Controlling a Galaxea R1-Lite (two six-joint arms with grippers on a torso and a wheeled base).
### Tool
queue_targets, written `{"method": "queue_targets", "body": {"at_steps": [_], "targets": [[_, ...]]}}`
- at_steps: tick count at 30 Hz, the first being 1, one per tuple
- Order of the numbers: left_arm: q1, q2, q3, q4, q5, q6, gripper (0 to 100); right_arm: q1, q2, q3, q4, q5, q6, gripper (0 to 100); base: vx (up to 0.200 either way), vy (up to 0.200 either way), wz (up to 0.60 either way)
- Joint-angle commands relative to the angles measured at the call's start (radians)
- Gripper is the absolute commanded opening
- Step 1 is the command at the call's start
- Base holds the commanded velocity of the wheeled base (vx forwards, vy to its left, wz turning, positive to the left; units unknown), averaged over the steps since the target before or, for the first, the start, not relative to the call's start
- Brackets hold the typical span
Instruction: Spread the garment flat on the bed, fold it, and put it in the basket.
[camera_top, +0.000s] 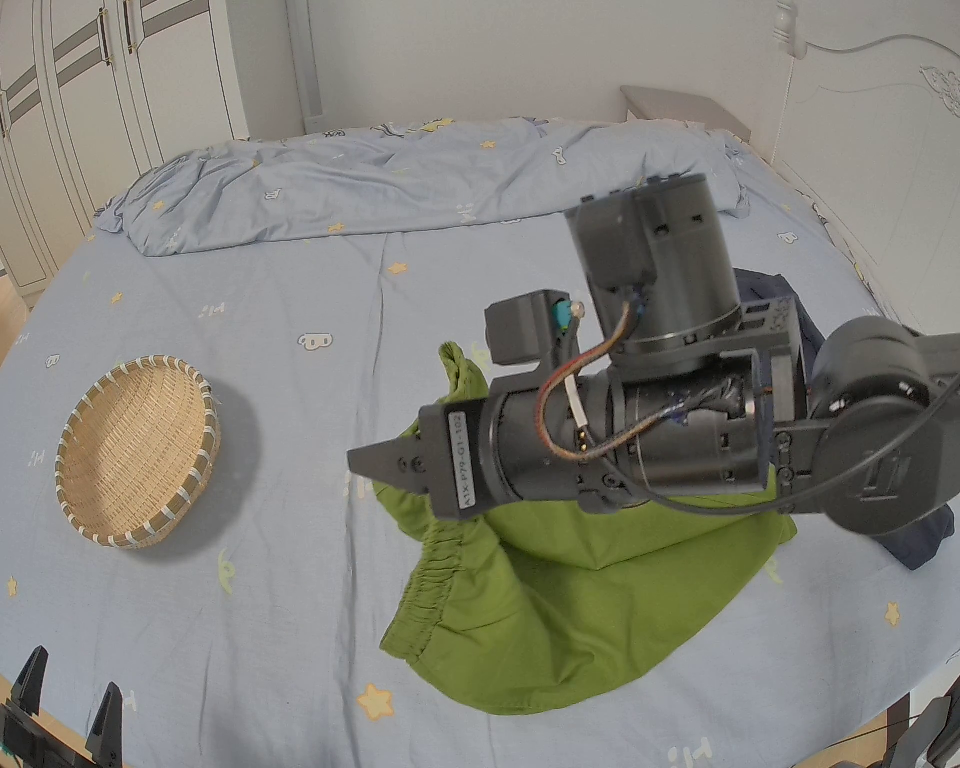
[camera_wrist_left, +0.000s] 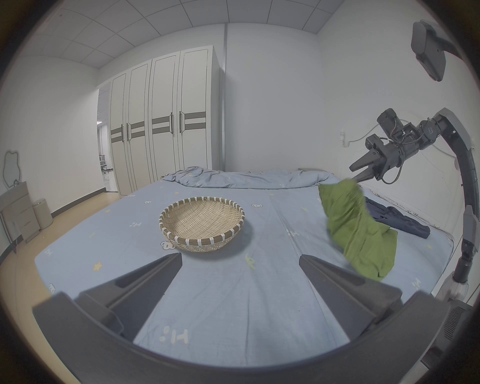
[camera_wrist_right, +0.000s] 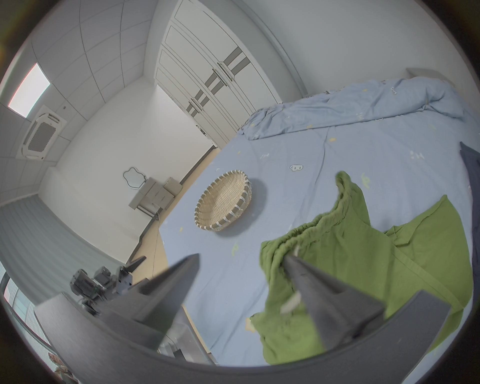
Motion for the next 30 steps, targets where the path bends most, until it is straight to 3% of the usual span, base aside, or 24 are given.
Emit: {"method": "queue_targets", "body": {"at_steps": [1, 6, 12, 13, 14, 16, 17, 21, 23, 24, 25, 29, 30], "targets": [[0.000, -0.015, 0.016, 0.002, 0.000, 0.001, 100, 0.000, 0.050, 0.010, 0.002, -0.002, -0.018, 100, 0.000, 0.000, 0.00], [0.000, -0.015, 0.016, 0.002, 0.001, -0.002, 100, -0.015, 0.072, 0.034, 0.005, -0.002, -0.052, 100, 0.000, 0.000, 0.00], [0.000, -0.016, 0.008, -0.005, 0.006, -0.002, 100, -0.104, 0.058, 0.074, 0.007, 0.001, -0.046, 100, 0.000, 0.000, 0.00], [0.000, -0.013, -0.048, -0.015, 0.001, -0.030, 100, -0.126, 0.043, 0.086, 0.007, 0.001, -0.043, 100, 0.000, 0.000, 0.00], [-0.006, 0.005, -0.189, -0.015, 0.007, -0.123, 100, -0.145, 0.015, 0.114, 0.007, 0.004, -0.040, 100, 0.000, 0.000, 0.00], [-0.037, 0.074, -0.343, 0.032, -0.014, -0.337, 100, -0.188, -0.017, 0.148, 0.001, 0.003, -0.035, 100, 0.000, 0.000, 0.00], [-0.037, 0.074, -0.343, 0.032, -0.014, -0.337, 100, -0.188, -0.017, 0.148, 0.001, 0.003, -0.035, 100, 0.000, 0.000, 0.00], [-0.179, 0.269, -0.358, 0.152, -0.148, -0.278, 100, -0.279, -0.094, 0.198, 0.002, 0.003, 0.025, 100, 0.000, 0.000, 0.00], [-0.218, 0.323, -0.361, 0.155, -0.175, -0.278, 100, -0.300, -0.120, 0.218, 0.005, 0.003, 0.037, 100, 0.000, 0.000, 0.00], [-0.310, 0.459, -0.384, 0.155, -0.227, -0.285, 100, -0.343, -0.172, 0.269, 0.007, 0.003, 0.052, 100, 0.000, 0.000, 0.00], [-0.336, 0.507, -0.400, 0.153, -0.240, -0.291, 100, -0.359, -0.188, 0.286, 0.007, 0.003, 0.052, 100, 0.000, 0.000, 0.00], [-0.457, 0.780, -0.482, 0.141, -0.296, -0.420, 100, -0.468, -0.240, 0.352, 0.002, 0.019, 0.080, 100, 0.000, 0.000, 0.00], [-0.457, 0.780, -0.482, 0.141, -0.296, -0.420, 100, -0.468, -0.240, 0.352, 0.002, 0.019, 0.080, 100, 0.000, 0.000, 0.00]]}}
